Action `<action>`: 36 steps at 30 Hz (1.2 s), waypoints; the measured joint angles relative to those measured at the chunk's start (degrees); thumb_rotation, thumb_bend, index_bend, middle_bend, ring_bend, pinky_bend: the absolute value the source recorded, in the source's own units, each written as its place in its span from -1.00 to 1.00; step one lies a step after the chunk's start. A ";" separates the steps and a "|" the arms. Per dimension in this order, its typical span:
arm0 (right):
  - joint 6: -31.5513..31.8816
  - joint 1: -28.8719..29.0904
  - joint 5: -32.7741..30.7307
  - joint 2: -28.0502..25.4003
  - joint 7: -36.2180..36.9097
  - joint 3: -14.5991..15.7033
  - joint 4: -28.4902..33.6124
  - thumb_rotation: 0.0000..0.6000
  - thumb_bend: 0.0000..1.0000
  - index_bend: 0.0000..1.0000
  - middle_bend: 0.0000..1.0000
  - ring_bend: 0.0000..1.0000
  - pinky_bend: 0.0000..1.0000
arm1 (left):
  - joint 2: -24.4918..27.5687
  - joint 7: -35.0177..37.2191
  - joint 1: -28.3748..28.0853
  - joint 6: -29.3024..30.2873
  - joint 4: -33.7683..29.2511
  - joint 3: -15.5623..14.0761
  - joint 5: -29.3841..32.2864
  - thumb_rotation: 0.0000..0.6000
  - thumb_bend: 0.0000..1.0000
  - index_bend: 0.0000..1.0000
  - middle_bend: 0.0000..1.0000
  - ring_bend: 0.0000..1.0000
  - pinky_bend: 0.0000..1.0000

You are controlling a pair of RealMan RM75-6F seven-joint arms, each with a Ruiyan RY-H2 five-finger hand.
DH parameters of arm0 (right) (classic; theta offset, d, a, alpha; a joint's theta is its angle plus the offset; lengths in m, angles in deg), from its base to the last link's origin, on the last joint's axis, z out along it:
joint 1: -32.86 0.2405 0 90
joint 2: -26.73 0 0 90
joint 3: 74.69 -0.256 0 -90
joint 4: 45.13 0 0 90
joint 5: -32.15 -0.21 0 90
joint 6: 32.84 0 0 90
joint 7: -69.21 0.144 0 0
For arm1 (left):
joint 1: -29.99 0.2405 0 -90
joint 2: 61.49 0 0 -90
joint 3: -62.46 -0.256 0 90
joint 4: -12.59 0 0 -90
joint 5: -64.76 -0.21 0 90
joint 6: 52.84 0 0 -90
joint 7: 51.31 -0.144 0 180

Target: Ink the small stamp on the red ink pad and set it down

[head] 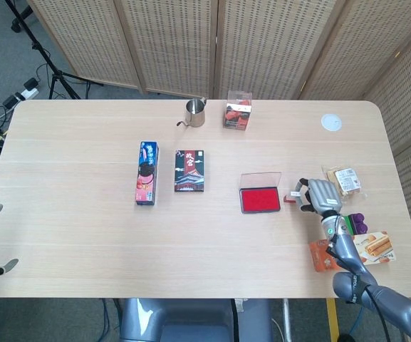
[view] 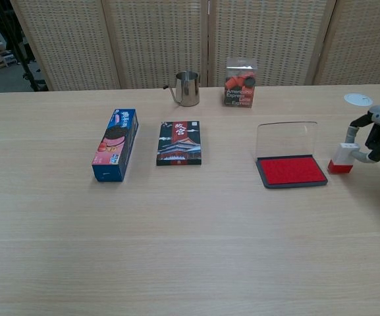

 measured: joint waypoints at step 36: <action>-0.84 -0.77 0.62 -1.44 -0.40 -0.39 2.02 1.00 -0.30 -0.21 0.90 1.00 1.00 | 0.24 0.33 -0.04 0.00 -0.23 -0.25 -0.35 1.00 -1.00 -1.00 -1.00 -1.00 -1.00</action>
